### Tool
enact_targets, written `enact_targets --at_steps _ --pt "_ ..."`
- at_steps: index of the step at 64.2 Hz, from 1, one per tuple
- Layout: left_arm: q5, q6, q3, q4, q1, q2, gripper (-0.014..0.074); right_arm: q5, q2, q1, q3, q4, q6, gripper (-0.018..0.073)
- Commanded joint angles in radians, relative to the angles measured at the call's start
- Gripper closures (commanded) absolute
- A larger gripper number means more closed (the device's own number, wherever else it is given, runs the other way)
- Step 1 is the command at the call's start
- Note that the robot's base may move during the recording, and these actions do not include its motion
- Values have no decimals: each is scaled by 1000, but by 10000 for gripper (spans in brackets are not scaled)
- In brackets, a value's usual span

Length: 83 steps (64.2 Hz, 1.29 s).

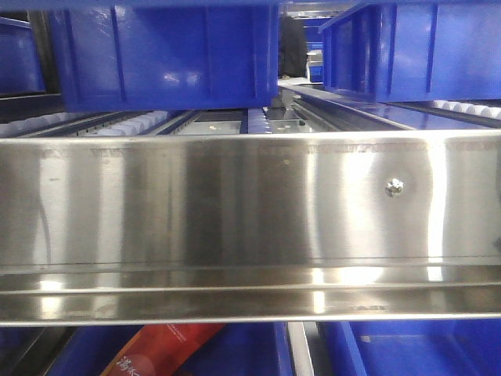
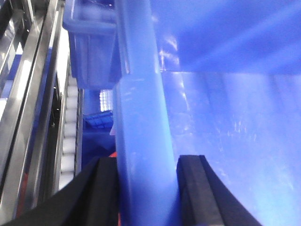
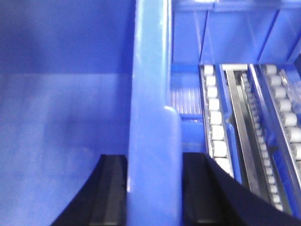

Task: Move blue bin to conveyor side
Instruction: 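Lift the blue bin with both grippers off the roller shelf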

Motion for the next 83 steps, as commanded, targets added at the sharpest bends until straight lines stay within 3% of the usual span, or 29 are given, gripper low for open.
enact_targets --at_steps 1,25,43,83 --pt "-66 16 -17 14 -3 -47 617 -92 -55 -3 2 -47 6 639" --pt "-68 16 35 16 -3 -118 617 -92 -218 -3 191 -47 15 639" --pt "-11 16 35 16 -3 -133 617 -92 -227 -3 191 -47 15 639" --pt "-18 16 35 16 -3 -137 617 -102 -227 -3 191 -46 15 639"
